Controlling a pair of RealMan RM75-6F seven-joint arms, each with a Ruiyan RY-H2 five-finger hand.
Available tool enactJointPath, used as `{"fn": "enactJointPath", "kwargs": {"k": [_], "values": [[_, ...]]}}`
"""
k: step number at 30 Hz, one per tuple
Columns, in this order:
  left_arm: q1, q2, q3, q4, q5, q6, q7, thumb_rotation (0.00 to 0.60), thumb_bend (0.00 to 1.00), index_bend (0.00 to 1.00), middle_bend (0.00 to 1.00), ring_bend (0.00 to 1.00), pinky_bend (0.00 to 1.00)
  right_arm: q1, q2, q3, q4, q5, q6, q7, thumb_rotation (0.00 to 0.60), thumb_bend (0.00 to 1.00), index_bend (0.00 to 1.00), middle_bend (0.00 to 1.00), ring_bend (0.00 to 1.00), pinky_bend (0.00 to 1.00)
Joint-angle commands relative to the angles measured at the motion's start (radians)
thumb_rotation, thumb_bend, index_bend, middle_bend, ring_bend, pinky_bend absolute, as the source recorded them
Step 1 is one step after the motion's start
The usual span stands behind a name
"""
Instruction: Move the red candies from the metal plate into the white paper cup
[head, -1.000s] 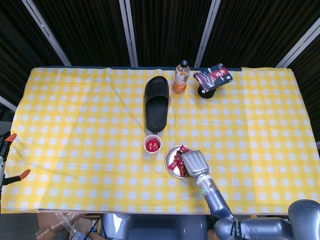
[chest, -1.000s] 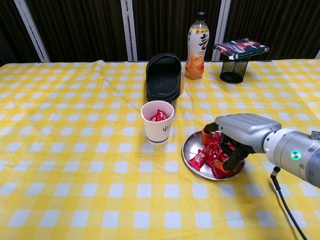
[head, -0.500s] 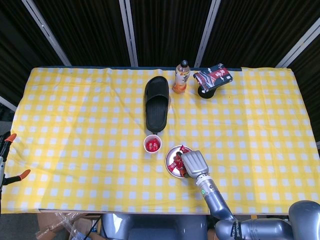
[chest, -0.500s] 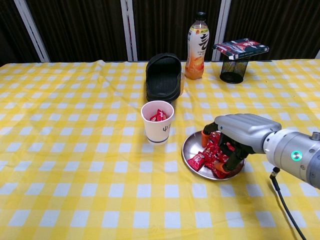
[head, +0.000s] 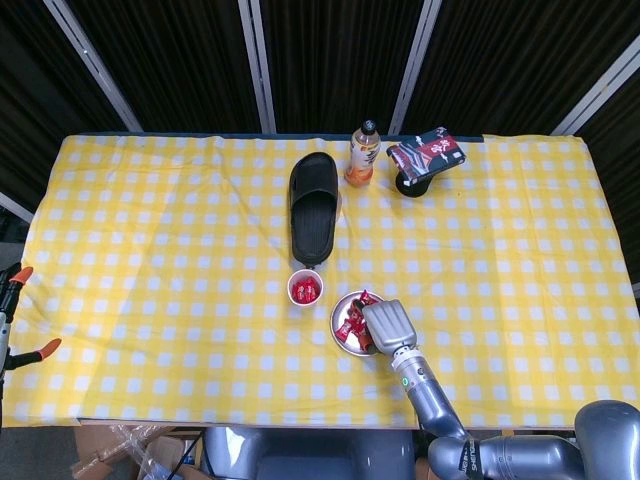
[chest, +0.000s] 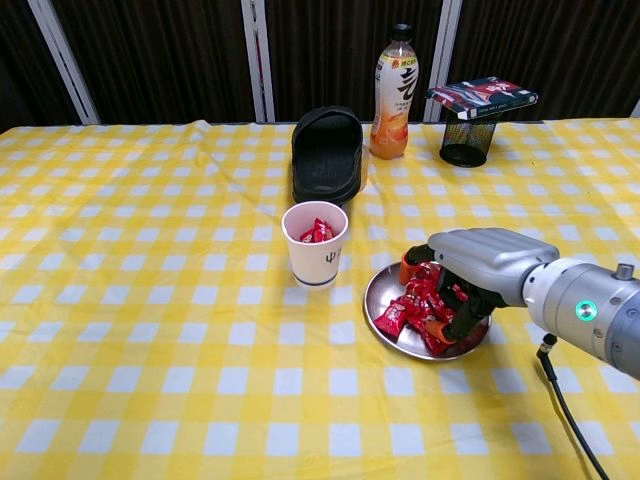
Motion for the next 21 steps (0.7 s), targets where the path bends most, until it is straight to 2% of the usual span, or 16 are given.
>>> {"fn": "enactJointPath", "kwargs": {"k": [1, 4, 9, 13, 21], "values": [[0.0, 0.001, 0.0, -0.001, 0.0, -0.001, 0.0, 0.6, 0.04, 0.03, 0.0, 0.0, 0.0, 0.001, -0.002, -0.001, 0.005, 0.01, -0.004, -0.006, 0.6, 0.36, 0.29, 0.82, 0.89, 0.85], [0.0, 0.001, 0.0, -0.002, -0.001, -0.001, -0.002, 0.6, 0.04, 0.03, 0.0, 0.0, 0.0, 0.001, -0.004, -0.002, 0.01, 0.022, -0.006, -0.012, 0.6, 0.36, 0.3, 0.82, 0.89, 0.85], [0.0, 0.002, 0.0, -0.002, 0.0, -0.001, -0.002, 0.6, 0.04, 0.03, 0.0, 0.0, 0.0, -0.001, -0.003, -0.003, 0.008, 0.029, -0.007, -0.014, 0.6, 0.36, 0.41, 0.82, 0.89, 0.85], [0.0, 0.002, 0.0, -0.003, 0.0, -0.001, -0.003, 0.6, 0.04, 0.03, 0.0, 0.0, 0.0, -0.003, 0.0, -0.007, 0.003, 0.03, -0.009, -0.015, 0.6, 0.37, 0.44, 0.82, 0.89, 0.85], [0.001, 0.002, 0.0, -0.003, 0.002, 0.001, -0.004, 0.6, 0.04, 0.03, 0.0, 0.0, 0.0, -0.006, 0.002, -0.012, -0.009, 0.027, -0.009, -0.01, 0.6, 0.47, 0.5, 0.82, 0.89, 0.85]]}}
